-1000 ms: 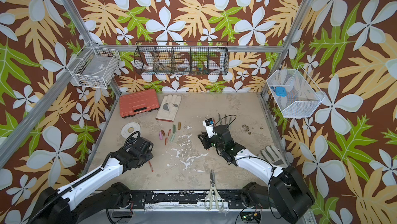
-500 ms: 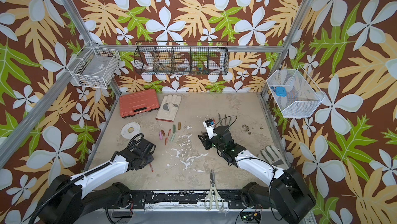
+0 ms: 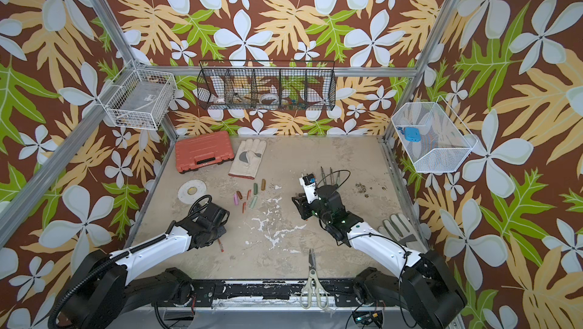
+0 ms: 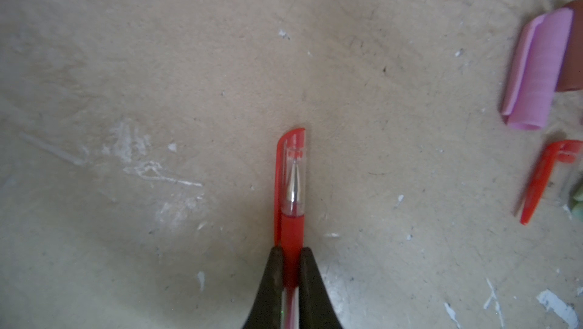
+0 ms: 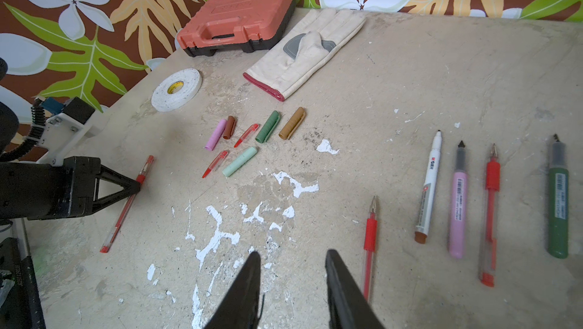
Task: Remove pen caps from pens
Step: Pick up the pen from the bottom-left of the table.
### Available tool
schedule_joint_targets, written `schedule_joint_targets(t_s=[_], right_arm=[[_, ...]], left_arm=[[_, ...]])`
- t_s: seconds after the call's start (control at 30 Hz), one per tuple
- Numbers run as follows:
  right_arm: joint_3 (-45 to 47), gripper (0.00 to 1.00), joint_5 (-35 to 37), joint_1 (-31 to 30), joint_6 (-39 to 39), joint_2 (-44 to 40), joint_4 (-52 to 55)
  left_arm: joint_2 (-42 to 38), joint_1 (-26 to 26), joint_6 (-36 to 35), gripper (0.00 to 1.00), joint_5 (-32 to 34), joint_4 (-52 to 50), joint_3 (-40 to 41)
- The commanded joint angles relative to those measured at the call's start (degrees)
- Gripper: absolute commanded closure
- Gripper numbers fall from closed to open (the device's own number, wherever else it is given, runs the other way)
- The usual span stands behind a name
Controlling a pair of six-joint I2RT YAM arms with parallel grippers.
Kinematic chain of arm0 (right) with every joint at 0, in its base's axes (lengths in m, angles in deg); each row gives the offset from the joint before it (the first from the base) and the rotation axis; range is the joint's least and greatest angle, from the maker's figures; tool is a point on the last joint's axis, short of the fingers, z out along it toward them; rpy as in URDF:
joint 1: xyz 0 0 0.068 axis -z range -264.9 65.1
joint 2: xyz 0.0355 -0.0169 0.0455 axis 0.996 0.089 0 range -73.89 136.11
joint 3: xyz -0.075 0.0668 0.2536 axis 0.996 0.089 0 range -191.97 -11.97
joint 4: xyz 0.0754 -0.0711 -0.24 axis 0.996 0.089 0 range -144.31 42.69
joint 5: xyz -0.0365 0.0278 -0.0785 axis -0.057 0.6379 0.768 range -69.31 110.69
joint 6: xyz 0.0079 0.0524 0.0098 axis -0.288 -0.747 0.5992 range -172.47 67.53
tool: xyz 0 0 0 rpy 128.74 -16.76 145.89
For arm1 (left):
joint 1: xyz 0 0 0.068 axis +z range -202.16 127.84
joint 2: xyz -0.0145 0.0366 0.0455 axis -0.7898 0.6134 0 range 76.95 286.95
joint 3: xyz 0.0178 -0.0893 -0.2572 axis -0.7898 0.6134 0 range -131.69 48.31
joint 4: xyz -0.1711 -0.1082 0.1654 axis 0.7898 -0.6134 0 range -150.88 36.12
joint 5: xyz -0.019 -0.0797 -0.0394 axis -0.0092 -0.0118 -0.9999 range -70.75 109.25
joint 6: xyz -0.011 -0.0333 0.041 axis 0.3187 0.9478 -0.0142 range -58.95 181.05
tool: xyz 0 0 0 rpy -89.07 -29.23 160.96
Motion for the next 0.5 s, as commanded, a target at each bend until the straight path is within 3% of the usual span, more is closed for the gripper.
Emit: schedule_joint_targets(t_s=[0.0,0.47], right_arm=[[0.2,0.65,0.6,0.0,0.0,-0.2,-1.4],[1.3,0.65,-10.7,0.0,-1.4,0.7,-6.3]], left_arm=[[-0.3,0.1,-1.6,0.95,-3.5,0.1,-0.3],[-10.0,0.1,-19.0,1.0,-11.5,28.3,-1.5]])
